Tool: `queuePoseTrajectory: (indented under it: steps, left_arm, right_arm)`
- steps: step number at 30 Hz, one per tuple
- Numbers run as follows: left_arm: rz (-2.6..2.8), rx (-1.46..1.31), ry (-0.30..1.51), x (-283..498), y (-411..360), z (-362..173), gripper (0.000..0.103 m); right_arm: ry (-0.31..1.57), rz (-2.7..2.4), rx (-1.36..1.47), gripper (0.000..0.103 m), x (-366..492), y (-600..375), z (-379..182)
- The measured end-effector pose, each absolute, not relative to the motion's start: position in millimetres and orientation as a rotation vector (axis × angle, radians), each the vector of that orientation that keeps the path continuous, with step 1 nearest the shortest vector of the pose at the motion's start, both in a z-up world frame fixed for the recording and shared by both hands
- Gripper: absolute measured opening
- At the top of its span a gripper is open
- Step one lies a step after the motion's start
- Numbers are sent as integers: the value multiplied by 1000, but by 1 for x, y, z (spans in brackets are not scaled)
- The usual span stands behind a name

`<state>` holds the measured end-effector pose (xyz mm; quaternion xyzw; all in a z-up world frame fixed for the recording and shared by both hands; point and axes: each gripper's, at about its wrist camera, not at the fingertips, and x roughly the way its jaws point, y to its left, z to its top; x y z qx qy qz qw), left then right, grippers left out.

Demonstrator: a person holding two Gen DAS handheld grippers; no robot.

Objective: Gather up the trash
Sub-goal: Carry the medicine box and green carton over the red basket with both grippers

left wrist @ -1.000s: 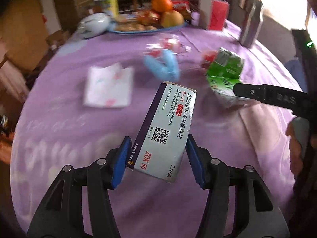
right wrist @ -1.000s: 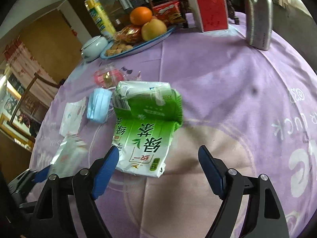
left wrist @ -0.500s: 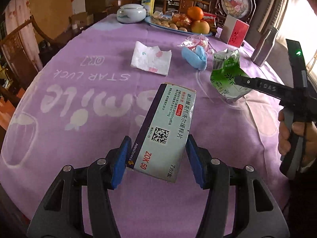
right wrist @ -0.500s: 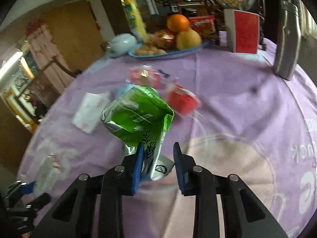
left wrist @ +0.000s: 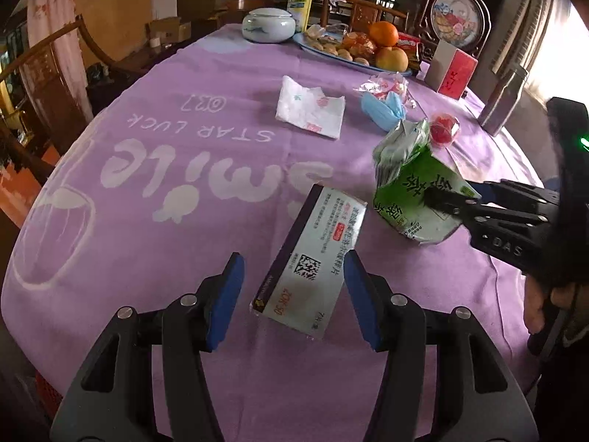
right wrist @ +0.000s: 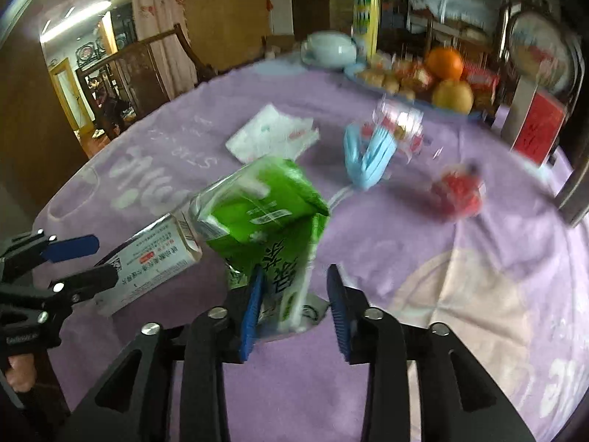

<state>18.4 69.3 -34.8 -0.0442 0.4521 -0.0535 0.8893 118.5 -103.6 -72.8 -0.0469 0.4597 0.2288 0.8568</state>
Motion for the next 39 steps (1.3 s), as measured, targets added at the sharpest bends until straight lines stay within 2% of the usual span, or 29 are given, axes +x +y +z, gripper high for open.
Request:
queuePoseTrajectory:
  steps: [3, 7, 9, 23, 25, 27, 39]
  left_arm:
    - [-108, -88, 959, 22, 70, -39, 54]
    - [-118, -62, 949, 24, 64, -38, 56]
    - [-132, -55, 941, 25, 61, -36, 56]
    - [-180, 33, 1000, 41, 39, -58, 57]
    - [-173, 57, 997, 40, 37, -58, 56]
    - [-150, 87, 993, 38, 35, -58, 48]
    - [-84, 3, 922, 4, 68, -27, 46]
  right_arm:
    - [987, 480, -54, 48, 124, -105, -79]
    - [949, 482, -19, 31, 117, -109, -71]
    - [925, 489, 4, 29, 111, -113, -64]
    - [865, 374, 59, 29, 93, -156, -52]
    - [867, 378, 62, 29, 92, -156, -54]
    - [864, 383, 65, 29, 89, -154, -53]
    - [861, 418, 15, 29, 70, -134, -44]
